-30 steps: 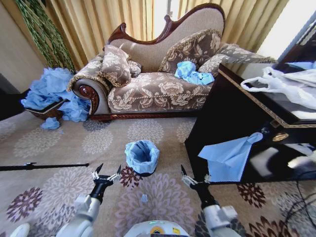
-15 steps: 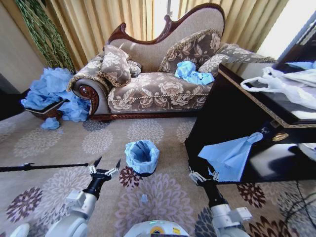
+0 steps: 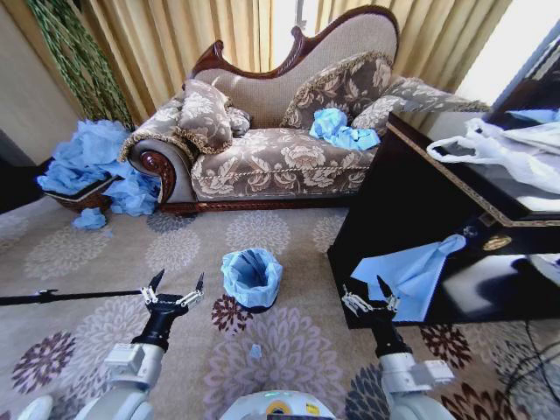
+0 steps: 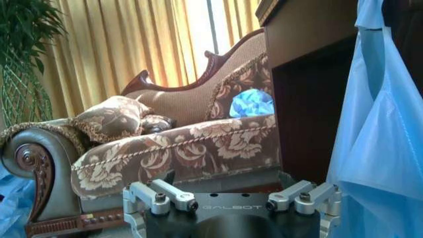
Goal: Place a garbage bag over the trash bin.
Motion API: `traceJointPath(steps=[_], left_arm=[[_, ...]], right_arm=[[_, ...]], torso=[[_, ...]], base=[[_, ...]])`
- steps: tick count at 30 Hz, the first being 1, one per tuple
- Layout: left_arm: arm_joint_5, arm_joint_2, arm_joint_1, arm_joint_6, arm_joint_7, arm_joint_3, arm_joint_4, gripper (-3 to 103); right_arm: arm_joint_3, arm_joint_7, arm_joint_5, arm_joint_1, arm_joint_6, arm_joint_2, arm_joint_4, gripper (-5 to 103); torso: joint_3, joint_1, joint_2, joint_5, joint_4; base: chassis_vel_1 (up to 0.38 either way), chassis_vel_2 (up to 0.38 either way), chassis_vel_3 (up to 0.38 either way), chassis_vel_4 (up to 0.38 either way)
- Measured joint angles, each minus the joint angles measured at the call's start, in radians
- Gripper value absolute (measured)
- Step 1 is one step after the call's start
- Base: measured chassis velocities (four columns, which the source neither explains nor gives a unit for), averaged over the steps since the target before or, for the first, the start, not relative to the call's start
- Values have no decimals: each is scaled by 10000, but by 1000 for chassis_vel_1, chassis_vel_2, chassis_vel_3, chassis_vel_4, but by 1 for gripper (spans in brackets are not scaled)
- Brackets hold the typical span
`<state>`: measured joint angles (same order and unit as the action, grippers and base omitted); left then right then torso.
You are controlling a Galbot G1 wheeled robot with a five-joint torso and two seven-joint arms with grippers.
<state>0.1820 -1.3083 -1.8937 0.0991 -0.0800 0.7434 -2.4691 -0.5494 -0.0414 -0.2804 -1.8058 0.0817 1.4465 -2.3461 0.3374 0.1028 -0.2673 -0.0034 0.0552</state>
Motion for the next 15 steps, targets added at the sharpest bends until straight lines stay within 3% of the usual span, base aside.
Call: traceJointPath(steps=[15], left_arm=[[9, 7, 9, 12, -2, -15, 30, 100]], right_arm=[[10, -10, 8, -5, -7, -10, 24, 100]], torso=[[0, 0, 0, 0, 0]], base=[[0, 0, 0, 0]])
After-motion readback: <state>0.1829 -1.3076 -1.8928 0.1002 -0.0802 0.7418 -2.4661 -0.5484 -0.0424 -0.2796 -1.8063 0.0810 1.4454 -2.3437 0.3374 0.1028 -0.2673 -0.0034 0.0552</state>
